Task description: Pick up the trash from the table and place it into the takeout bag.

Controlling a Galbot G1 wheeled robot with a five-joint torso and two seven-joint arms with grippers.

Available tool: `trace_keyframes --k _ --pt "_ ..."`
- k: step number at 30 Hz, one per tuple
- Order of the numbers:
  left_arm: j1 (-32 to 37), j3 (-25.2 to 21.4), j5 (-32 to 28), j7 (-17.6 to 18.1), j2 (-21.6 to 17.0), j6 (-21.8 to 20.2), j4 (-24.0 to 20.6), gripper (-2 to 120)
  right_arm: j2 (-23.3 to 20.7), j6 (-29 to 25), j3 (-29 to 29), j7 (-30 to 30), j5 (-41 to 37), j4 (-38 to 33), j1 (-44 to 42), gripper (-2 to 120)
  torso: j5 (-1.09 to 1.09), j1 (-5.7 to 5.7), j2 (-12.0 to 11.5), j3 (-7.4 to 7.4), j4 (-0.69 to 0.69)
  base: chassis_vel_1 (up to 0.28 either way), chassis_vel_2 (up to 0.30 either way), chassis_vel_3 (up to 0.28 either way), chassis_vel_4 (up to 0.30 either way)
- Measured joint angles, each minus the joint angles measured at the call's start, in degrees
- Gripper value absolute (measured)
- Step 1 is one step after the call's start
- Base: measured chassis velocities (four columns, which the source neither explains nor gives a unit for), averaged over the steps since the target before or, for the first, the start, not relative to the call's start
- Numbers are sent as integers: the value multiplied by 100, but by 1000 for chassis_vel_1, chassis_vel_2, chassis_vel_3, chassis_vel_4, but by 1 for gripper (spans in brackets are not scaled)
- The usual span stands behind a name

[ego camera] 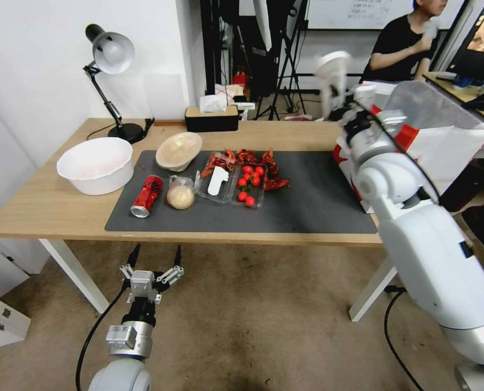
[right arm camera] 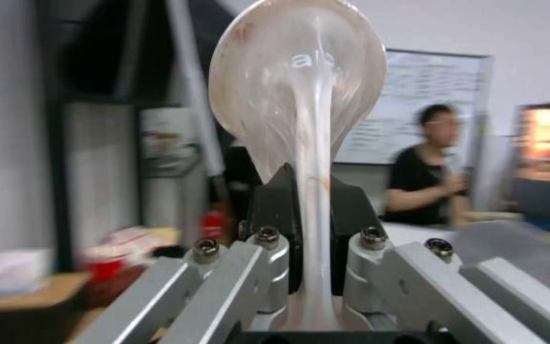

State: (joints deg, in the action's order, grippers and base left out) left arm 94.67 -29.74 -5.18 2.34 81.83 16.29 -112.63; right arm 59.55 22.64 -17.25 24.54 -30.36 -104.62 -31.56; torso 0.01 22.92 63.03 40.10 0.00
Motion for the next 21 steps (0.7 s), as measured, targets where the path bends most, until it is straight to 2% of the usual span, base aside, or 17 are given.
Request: trace_keyframes --k 5,10,19,21 --pt "-2 -5 -6 2 -1 6 0 100 -191 116 -228 354 -157 76 106 4 0 0 0 0 0 0 0 0 0" --pt "-3 -9 -14 3 -4 9 0 100 -328 140 -333 409 -280 218 163 4 -1 0 0 0 0 0 0 0 0" --pt "-4 -10 -21 3 -9 9 -1 100 -429 146 -400 427 -387 339 178 11 0 0 0 0 -1 0 0 0 0" --pt "-10 -10 -26 3 -19 11 0 100 -501 115 -454 456 -418 459 172 34 0 0 0 0 0 0 0 0 0"
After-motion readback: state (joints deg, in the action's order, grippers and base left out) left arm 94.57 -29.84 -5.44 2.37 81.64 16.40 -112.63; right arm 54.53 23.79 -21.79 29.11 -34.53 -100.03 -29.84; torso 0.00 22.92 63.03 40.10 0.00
